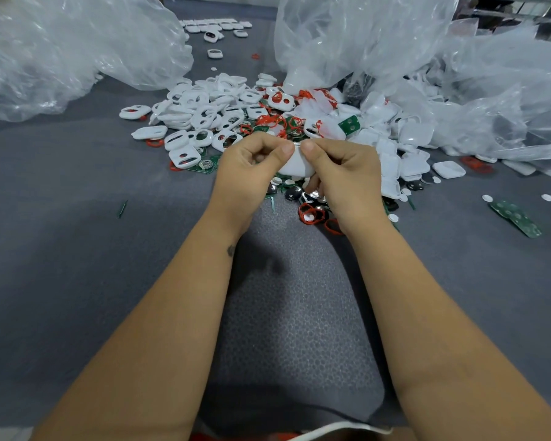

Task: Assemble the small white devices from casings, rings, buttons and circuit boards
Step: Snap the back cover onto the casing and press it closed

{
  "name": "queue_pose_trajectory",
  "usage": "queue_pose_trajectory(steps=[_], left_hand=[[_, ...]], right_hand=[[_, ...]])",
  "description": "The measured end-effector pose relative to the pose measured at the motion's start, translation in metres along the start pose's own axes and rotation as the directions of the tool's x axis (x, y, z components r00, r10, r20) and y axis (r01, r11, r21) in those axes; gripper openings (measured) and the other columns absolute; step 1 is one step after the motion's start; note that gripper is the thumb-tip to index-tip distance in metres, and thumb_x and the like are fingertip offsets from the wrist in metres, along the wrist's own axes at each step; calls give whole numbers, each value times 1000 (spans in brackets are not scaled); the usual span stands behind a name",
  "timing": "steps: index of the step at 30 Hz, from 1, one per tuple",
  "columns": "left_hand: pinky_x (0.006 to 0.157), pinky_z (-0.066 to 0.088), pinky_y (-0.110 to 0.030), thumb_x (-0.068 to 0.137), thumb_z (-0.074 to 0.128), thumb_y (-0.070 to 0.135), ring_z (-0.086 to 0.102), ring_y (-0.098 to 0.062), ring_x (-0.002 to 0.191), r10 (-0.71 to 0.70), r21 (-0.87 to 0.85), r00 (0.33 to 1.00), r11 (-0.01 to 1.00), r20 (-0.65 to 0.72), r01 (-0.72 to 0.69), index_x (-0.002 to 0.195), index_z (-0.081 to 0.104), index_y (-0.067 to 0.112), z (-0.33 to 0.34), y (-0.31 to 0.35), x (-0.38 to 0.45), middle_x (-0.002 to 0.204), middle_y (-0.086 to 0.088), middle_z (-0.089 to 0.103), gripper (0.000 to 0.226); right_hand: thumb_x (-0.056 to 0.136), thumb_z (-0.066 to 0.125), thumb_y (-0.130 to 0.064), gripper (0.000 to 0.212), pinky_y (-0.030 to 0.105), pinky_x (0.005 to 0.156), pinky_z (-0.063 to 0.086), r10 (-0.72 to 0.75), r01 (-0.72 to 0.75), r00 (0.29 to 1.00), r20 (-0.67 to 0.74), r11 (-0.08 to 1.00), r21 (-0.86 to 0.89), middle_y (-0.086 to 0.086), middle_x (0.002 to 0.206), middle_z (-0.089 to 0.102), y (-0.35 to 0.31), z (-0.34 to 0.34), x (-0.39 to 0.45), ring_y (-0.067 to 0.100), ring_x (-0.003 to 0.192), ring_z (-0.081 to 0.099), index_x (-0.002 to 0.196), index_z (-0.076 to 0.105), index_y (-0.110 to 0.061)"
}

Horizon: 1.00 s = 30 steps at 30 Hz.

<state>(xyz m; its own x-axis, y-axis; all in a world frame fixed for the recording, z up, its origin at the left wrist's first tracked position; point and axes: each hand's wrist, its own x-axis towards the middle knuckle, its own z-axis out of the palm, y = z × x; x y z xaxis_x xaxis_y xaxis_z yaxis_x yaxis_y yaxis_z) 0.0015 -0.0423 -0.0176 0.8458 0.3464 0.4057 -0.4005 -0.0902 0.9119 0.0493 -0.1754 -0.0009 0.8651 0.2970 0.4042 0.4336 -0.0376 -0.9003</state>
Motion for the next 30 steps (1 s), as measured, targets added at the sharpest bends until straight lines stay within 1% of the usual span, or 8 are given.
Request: queue_pose_trajectory(steps=[2, 5, 7, 13, 17, 24, 27, 30], left_hand=[[75, 49, -19, 94, 60, 6, 62, -4, 78, 0, -33, 1000, 999, -8, 0, 95, 69, 8, 1, 1, 0, 82, 7, 69, 9], [88, 51, -26, 95, 58, 3, 67, -15, 96, -4, -98, 999, 995, -37, 1, 113, 65, 2, 1, 2, 0, 101, -9, 71, 20], [86, 52, -23, 95, 57, 2, 67, -13, 98, -36, -137, 998, 990, -55, 28, 118, 62, 5, 0, 4, 0, 103, -6, 71, 24], [90, 53, -30, 90, 64, 2, 68, -22, 101, -60, -130, 998, 990, -35, 55, 114, 66, -1, 1, 4, -1, 108, -14, 71, 24], [86, 55, -34, 87, 68, 7, 69, -22, 91, -80, -144, 997, 987, -17, 77, 96, 73, 8, 2, 4, -1, 92, -9, 74, 10], [75, 52, -29, 82, 67, 12, 62, -19, 76, -115, -176, 993, 979, -35, 108, 76, 70, 15, 2, 2, -1, 75, -4, 70, 7], [74, 50, -30, 85, 67, 11, 60, -19, 76, -80, -148, 995, 986, -55, 71, 76, 69, 16, 4, 2, -1, 76, -4, 68, 10], [84, 54, -34, 85, 68, 9, 65, -19, 85, -86, -193, 995, 978, -59, 73, 88, 71, 12, 4, 1, -1, 86, -5, 72, 5]], right_hand=[[91, 66, -16, 10, 19, 49, 43, 0, -1, 1000, 17, 999, 32, -10, 56, 63, -1, -1, 0, 8, 47, 55, 89, 75, -19], [87, 71, -9, 16, 23, 61, 49, -9, 2, 999, 52, 991, 132, 1, 85, 70, -3, -3, 2, 11, 65, 59, 101, 73, -16], [84, 73, -6, 24, 27, 69, 49, -20, 12, 998, 55, 989, 149, 5, 96, 68, -1, -4, 3, 12, 76, 59, 105, 71, -18], [89, 66, -5, 16, 19, 60, 49, -8, 2, 999, 44, 990, 139, -3, 80, 69, -3, -3, 1, 9, 67, 59, 96, 72, -18], [90, 63, -9, 14, 25, 73, 43, -39, 38, 999, 33, 999, 25, -5, 78, 61, -1, 2, -1, 8, 75, 54, 81, 64, -19], [87, 62, 0, 20, 36, 71, 44, -59, 47, 994, 91, 990, 135, 9, 73, 59, -2, 4, -3, 22, 73, 52, 77, 63, -17], [86, 63, 1, 18, 36, 72, 45, -38, 28, 997, 61, 988, 152, 8, 76, 62, -1, 4, -2, 21, 75, 55, 79, 66, -15], [88, 62, 0, 9, 38, 75, 47, -24, 18, 999, 33, 985, 174, 10, 82, 65, -1, 6, -1, 19, 78, 57, 88, 68, -6]])
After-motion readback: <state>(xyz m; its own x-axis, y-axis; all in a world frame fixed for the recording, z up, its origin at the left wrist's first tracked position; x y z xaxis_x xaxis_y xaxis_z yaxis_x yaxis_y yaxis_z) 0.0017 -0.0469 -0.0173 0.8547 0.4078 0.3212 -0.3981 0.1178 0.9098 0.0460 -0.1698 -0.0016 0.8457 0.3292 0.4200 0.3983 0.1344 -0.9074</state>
